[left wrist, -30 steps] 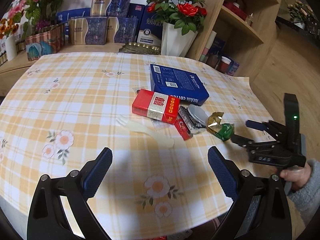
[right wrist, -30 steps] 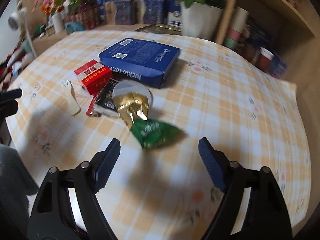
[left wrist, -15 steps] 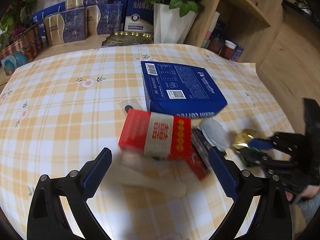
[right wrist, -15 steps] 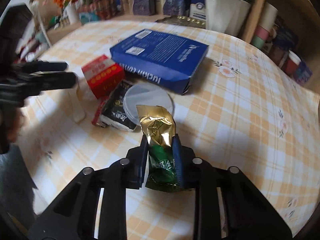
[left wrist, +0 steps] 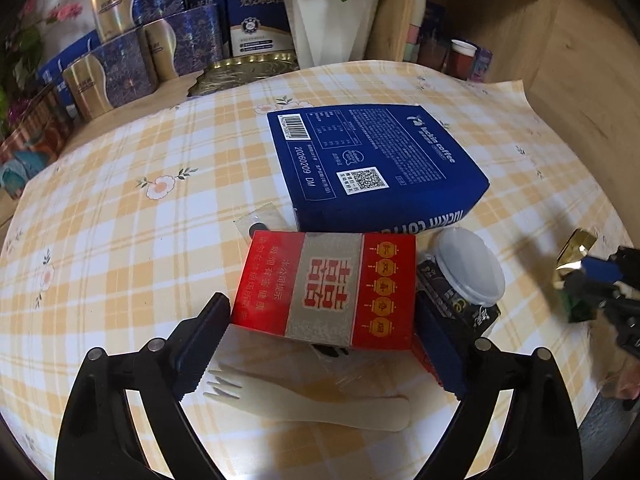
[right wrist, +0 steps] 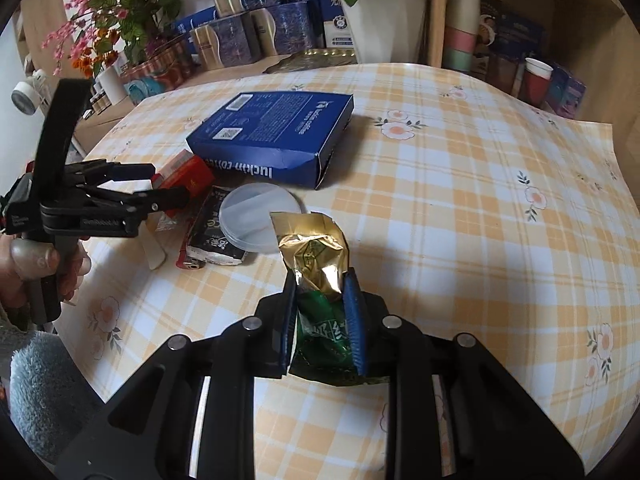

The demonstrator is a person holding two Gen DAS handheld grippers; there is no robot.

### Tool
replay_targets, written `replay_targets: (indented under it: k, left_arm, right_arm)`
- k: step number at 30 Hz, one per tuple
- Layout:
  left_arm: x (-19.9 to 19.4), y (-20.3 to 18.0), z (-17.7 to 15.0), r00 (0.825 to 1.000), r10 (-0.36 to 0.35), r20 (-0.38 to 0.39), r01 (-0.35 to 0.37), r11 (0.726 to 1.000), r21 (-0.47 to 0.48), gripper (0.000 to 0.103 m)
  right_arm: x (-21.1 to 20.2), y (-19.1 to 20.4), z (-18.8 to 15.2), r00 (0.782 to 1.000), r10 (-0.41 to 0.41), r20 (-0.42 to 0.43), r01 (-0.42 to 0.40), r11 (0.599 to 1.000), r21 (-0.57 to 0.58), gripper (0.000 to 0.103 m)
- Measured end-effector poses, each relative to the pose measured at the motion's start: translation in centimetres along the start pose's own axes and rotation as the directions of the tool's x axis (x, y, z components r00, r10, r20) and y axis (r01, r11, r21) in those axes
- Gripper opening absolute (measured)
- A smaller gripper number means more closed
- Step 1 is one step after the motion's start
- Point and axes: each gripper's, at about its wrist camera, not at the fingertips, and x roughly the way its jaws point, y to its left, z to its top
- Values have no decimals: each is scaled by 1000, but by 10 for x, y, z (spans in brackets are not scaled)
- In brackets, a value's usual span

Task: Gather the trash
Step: 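Carry the red box and the gold-green wrapper over the bin with both grippers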

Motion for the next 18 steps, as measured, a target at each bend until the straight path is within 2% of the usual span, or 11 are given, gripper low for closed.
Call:
replay_targets:
  k: [4,7,18]
  left_arm:
    - [4,0,-1,999,49,-4,-49,998,34,90]
    - [7,4,-3,999,29,-19,-29,999,13,89]
    - [-21,25,-9,999,26,28,-25,998,-57,88]
  right_arm:
    - [-9,0,-1,1000,6,20,-7,1000,29,25]
    - [-12,0,-3,1000,7,21,-8,999,35,26]
    - [-19,5,-5,1000,-11,22,10,999,41,25]
